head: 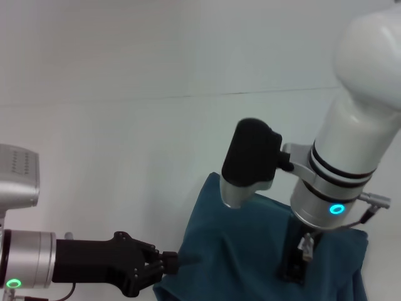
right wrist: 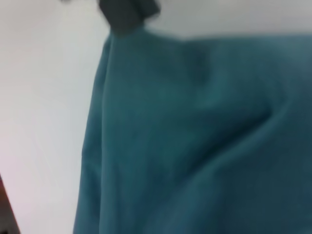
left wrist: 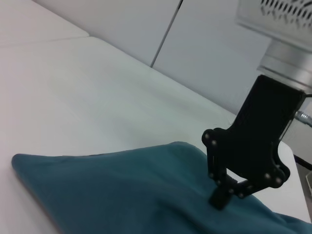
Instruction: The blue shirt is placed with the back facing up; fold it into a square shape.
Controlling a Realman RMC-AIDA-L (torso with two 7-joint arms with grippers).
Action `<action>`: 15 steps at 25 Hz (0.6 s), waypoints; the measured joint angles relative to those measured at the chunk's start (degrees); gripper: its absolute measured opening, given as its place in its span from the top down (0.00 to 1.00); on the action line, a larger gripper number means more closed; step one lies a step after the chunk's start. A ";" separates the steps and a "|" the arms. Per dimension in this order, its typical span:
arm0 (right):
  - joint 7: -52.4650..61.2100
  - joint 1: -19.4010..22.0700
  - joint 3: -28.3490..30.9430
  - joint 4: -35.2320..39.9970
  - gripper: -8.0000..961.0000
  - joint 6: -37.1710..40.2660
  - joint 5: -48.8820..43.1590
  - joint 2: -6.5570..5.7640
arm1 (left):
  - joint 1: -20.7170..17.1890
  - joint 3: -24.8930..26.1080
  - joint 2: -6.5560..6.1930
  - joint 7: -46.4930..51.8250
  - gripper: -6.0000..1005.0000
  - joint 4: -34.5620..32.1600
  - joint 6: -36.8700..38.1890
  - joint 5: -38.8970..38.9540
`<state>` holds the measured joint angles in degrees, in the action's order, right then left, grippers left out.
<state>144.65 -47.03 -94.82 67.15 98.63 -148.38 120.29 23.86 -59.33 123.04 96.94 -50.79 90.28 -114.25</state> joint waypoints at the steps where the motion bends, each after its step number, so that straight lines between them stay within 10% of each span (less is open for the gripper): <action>1: 0.31 -0.14 -0.25 -0.53 0.97 0.27 -0.36 -0.03 | 0.00 0.01 0.00 -0.12 0.93 0.19 -0.02 0.02; 15: 4.15 0.05 0.29 -3.70 0.96 0.29 -9.72 -0.12 | 0.33 0.01 0.00 -0.28 0.92 0.35 -0.11 0.13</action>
<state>148.80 -46.98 -94.54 63.45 98.92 -158.11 120.17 24.19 -59.32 123.04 96.66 -50.45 90.17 -114.13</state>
